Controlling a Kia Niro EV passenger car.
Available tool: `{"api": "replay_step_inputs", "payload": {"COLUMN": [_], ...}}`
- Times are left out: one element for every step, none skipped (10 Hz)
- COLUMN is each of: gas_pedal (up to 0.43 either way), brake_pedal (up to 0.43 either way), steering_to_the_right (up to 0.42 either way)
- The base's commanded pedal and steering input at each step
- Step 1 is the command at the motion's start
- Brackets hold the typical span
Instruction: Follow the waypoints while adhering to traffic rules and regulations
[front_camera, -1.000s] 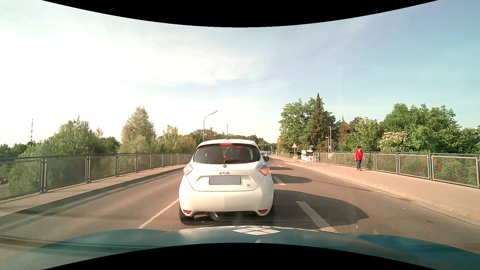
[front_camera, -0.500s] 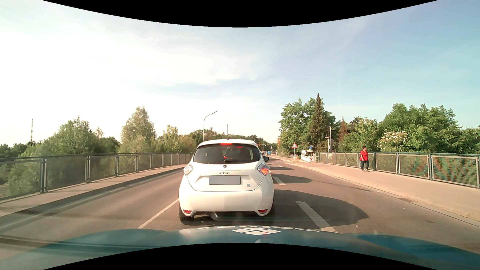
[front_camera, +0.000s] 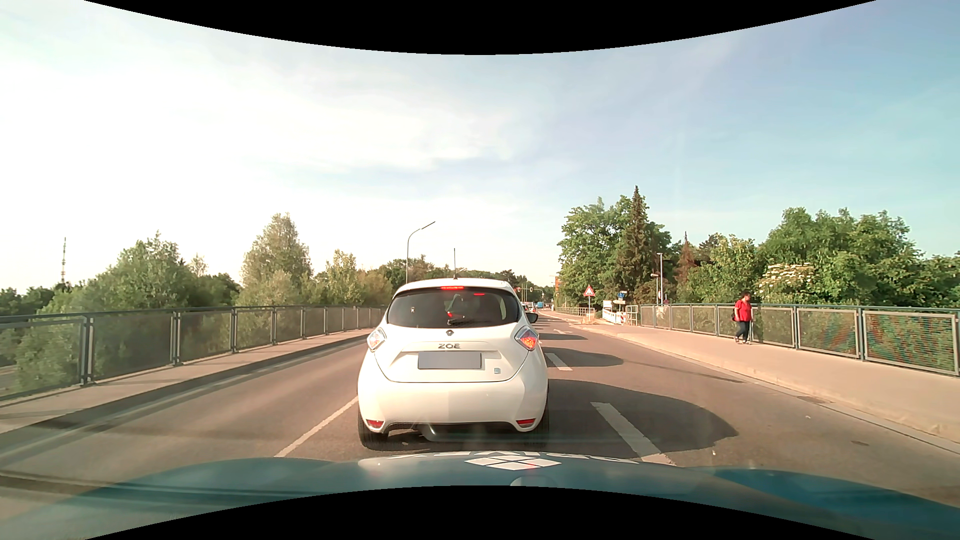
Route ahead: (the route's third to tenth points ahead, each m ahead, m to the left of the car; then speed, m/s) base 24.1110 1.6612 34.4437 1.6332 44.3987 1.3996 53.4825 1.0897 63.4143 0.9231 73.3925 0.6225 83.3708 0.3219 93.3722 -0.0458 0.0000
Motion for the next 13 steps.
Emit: {"api": "replay_step_inputs", "payload": {"gas_pedal": [0.000, 0.000, 0.000, 0.000, 0.000, 0.000, 0.000, 0.000, 0.000, 0.000, 0.000, 0.000, 0.000], "brake_pedal": [0.250, 0.250, 0.250, 0.250, 0.256, 0.250, 0.256, 0.262, 0.274, 0.262, 0.268, 0.268, 0.268], "steering_to_the_right": [-0.001, -0.001, -0.001, -0.001, -0.001, -0.001, -0.001, -0.001, -0.001, -0.001, -0.001, -0.001, -0.001]}}
